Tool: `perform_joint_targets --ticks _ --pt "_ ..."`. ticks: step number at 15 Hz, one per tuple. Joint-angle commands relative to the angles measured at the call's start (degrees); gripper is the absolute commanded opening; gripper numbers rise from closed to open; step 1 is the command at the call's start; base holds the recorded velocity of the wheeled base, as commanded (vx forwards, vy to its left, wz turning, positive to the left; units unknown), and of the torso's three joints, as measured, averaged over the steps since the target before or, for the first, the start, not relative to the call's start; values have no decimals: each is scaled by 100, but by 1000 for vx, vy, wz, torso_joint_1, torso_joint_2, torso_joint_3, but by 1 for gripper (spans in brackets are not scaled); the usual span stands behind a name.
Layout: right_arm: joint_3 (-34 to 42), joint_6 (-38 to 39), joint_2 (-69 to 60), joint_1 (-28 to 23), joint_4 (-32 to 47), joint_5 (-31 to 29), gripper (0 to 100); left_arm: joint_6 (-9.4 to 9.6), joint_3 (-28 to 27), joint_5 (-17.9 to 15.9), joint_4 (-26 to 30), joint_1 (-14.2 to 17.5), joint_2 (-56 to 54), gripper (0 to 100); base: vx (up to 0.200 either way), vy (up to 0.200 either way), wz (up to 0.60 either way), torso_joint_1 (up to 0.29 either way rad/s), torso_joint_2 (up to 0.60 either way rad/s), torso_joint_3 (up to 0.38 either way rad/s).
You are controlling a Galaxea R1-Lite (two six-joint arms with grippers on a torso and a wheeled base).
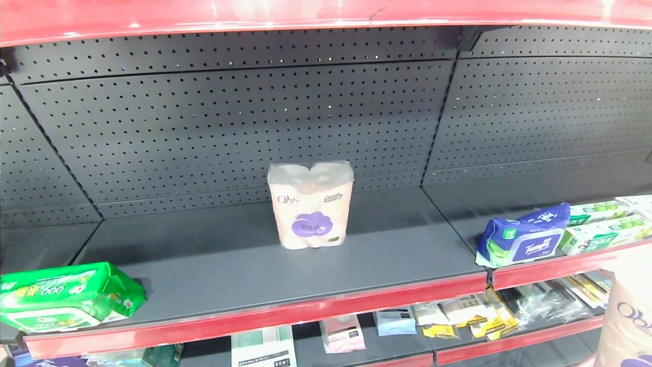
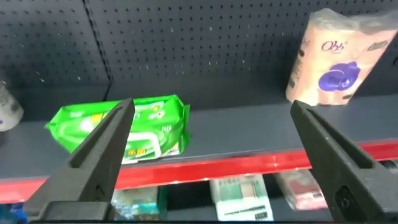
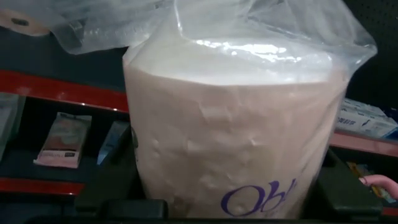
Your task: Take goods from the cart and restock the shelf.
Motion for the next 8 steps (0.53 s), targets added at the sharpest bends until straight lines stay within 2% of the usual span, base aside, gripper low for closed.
perform_joint_targets --ticks 1,2,4,5,6,7,8 --pt "178 -1 -367 -2 -1 6 0 125 -1181 -81 -586 -58 3568 100 0 0 0 0 0 0" --pt "213 -1 -411 -2 -1 6 0 125 -1269 -274 -973 -137 4105 100 0 0 0 0 0 0" --pt "222 16 -543 -20 -1 -12 0 143 -1225 -1144 -1676 -260 4869 100 0 0 0 0 0 0" --pt "240 16 -693 -37 17 -64 0 169 -1251 -1839 -1984 -260 5344 100 0 0 0 0 0 0" --pt "240 16 -754 -20 113 -47 0 363 -1286 -2216 -2177 -278 5695 100 0 0 0 0 0 0" --pt "240 16 -772 -28 210 -47 0 758 -1304 -2542 -2388 -269 6126 100 0 0 0 0 0 0" --pt "240 16 -772 -28 271 -47 0 1066 -1295 -2832 -2599 -269 6469 100 0 0 0 0 0 0"
